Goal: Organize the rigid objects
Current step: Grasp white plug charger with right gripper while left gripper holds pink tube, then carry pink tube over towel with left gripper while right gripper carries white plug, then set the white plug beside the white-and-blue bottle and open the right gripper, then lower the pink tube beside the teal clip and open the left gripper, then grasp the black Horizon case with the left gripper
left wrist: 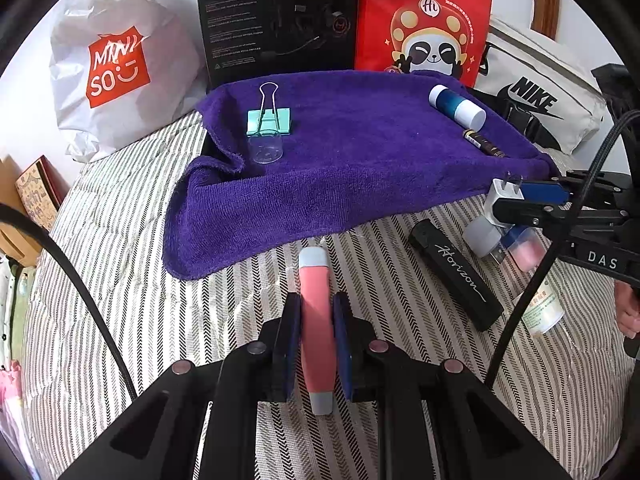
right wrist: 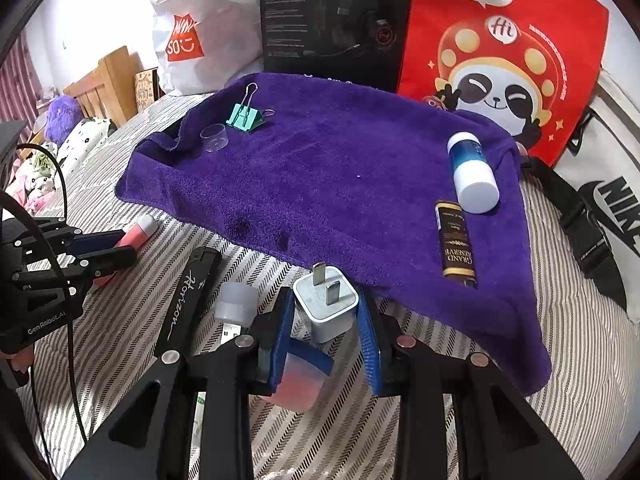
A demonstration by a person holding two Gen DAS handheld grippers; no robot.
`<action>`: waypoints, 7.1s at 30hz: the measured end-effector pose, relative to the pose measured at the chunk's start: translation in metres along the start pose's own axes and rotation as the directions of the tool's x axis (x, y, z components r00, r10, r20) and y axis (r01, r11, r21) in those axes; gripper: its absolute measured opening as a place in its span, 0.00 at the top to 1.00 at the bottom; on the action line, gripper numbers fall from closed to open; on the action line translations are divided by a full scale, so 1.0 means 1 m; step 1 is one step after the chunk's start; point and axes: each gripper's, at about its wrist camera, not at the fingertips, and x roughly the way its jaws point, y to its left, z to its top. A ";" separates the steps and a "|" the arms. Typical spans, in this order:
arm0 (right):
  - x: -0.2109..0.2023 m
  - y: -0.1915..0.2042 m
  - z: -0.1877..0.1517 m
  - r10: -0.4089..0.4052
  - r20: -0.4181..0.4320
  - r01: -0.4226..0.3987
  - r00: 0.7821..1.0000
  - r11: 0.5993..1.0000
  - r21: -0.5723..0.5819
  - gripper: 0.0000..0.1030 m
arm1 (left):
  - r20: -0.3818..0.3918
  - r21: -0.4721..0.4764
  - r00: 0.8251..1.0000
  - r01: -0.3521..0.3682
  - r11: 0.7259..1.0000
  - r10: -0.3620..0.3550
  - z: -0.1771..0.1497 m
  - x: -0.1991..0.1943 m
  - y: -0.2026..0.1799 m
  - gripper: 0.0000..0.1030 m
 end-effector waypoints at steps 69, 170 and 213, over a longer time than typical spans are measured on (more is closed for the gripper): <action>-0.061 -0.056 -0.001 -0.049 0.066 0.042 0.997 0.994 0.104 0.74 | 0.054 -0.055 0.997 0.052 0.997 -0.049 0.044 -0.035 0.026 0.85; 0.030 -0.113 0.116 -0.033 0.034 0.031 0.999 0.997 0.069 0.44 | -0.086 0.091 0.995 0.066 0.994 -0.058 0.158 0.109 0.013 0.84; -0.091 -0.086 0.040 -0.061 0.089 0.050 0.994 0.991 0.120 0.40 | -0.121 0.077 0.982 0.157 0.985 -0.147 0.048 0.010 -0.060 0.63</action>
